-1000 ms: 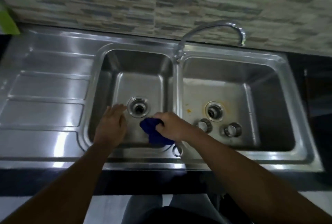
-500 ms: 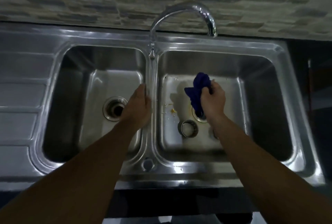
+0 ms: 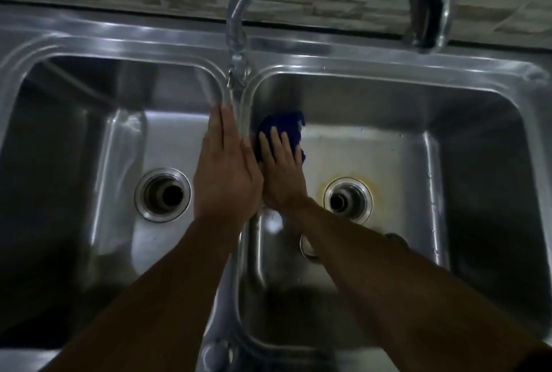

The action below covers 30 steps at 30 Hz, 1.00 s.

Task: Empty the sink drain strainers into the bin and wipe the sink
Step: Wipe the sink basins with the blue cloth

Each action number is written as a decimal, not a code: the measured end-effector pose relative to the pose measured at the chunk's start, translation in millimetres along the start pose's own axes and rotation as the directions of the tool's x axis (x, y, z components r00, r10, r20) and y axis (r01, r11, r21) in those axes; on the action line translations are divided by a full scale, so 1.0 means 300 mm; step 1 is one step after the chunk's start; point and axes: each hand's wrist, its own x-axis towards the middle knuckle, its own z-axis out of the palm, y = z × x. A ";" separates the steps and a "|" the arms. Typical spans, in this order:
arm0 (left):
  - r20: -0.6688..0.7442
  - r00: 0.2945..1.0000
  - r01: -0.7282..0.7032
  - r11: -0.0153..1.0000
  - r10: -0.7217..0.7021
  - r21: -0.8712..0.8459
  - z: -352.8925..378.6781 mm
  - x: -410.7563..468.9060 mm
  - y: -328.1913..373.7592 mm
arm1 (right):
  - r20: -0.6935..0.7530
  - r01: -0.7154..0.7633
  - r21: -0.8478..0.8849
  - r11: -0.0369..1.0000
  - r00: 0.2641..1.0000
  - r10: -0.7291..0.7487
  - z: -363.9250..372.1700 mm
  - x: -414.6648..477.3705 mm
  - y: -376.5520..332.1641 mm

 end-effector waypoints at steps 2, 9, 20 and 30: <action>-0.009 1.000 -0.014 1.000 0.014 0.015 0.001 0.002 0.002 | -0.021 0.038 -0.003 0.999 0.999 -0.038 -0.008 0.047 0.041; -0.043 0.996 -0.080 0.995 0.083 0.065 0.001 -0.004 0.003 | -0.005 0.011 -0.086 0.996 1.000 -0.012 -0.084 -0.028 0.330; -0.032 0.990 -0.130 0.973 0.138 0.189 0.008 0.006 -0.002 | -0.105 -0.485 0.228 0.844 0.849 0.517 -0.179 -0.052 0.441; 0.079 0.957 -0.288 0.873 0.280 0.393 -0.006 -0.013 0.010 | 0.071 0.227 -0.078 0.971 0.972 -0.222 -0.127 0.037 0.317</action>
